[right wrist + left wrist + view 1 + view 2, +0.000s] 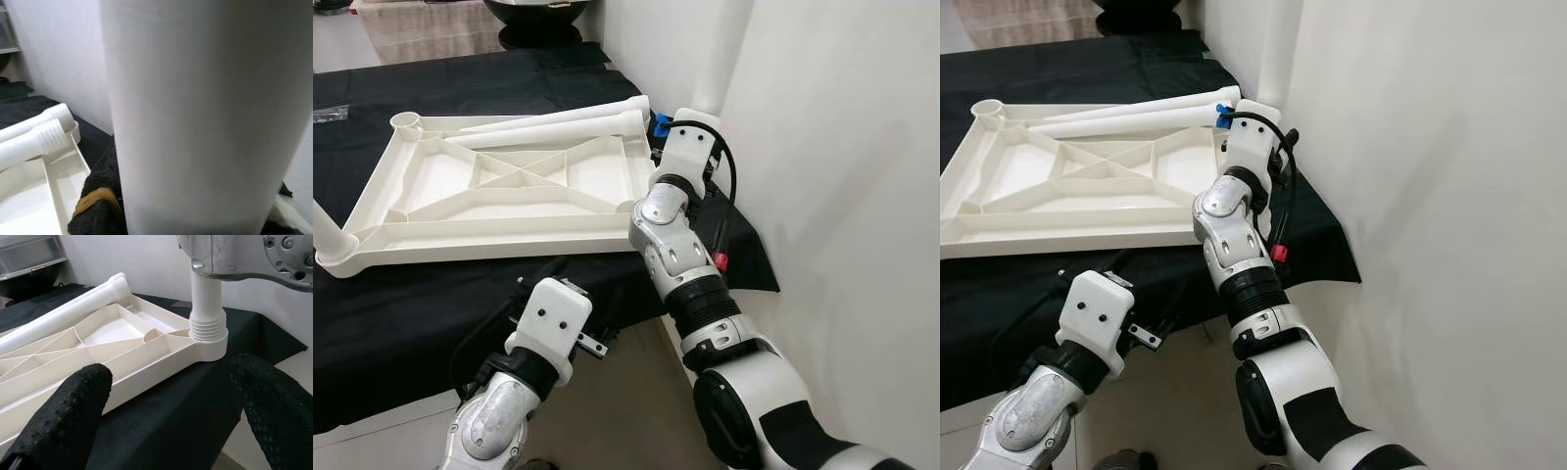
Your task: Building children table
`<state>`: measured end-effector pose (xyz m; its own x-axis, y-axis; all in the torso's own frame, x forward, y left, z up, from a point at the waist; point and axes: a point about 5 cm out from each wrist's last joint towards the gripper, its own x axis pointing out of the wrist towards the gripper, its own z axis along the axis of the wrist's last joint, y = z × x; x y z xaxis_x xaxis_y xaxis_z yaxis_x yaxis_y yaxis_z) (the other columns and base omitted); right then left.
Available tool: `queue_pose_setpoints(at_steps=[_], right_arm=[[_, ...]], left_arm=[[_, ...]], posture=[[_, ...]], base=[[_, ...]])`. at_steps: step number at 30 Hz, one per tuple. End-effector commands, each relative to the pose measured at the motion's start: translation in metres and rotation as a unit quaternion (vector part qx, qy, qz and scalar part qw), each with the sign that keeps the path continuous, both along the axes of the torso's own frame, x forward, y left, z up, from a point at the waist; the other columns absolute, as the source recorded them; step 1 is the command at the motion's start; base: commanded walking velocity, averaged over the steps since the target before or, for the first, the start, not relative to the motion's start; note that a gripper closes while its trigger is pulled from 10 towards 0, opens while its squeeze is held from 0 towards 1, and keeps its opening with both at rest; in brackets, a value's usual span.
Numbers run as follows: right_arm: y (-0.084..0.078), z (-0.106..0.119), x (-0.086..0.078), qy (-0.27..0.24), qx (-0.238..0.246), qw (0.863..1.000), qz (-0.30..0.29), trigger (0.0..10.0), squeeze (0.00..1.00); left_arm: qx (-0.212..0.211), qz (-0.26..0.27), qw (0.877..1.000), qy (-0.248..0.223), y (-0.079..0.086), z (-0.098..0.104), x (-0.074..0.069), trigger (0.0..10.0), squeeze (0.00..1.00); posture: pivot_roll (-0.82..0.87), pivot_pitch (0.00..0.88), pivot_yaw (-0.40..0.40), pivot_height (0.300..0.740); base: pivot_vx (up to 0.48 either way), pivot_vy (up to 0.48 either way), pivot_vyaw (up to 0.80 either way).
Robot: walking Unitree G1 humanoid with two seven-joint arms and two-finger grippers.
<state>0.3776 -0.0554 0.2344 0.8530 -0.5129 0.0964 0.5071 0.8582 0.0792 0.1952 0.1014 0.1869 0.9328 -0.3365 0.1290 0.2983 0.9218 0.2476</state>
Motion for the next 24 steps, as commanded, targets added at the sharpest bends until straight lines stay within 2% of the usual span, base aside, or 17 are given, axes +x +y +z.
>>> queue_pose_setpoints(at_steps=[1,6,14,24], right_arm=[[0.0224,-0.0412,-0.0119,0.09,0.011,0.996,0.005,10.0,0.0],[0.0237,-0.0422,-0.0112,0.097,0.023,0.995,0.006,10.0,0.0],[0.0311,-0.0384,-0.0087,0.092,0.047,0.993,0.051,10.0,0.0],[0.0291,-0.0382,-0.007,0.087,0.037,0.994,0.059,10.0,0.0]], left_arm=[[-0.002,0.006,1.0,0.0,0.0,0.0011,-0.0011,10.0,0.0],[-0.001,0.007,1.0,0.0,0.0003,0.0011,-0.0008,10.0,0.0],[-0.001,0.008,1.0,-0.001,-0.0005,0.0005,-0.0003,10.0,0.0],[-0.002,0.009,1.0,-0.002,-0.001,0.0006,0.0,10.0,0.0]], posture=[[0.06,0.128,-0.103,0.74],[0.05,0.128,-0.104,0.74],[0.05,0.127,-0.106,0.74],[0.05,0.127,-0.106,0.74]], base=[[0.0,0.0,0.0],[0.0,0.0,0.0],[0.0,0.0,0.0],[0.0,0.0,0.0]])
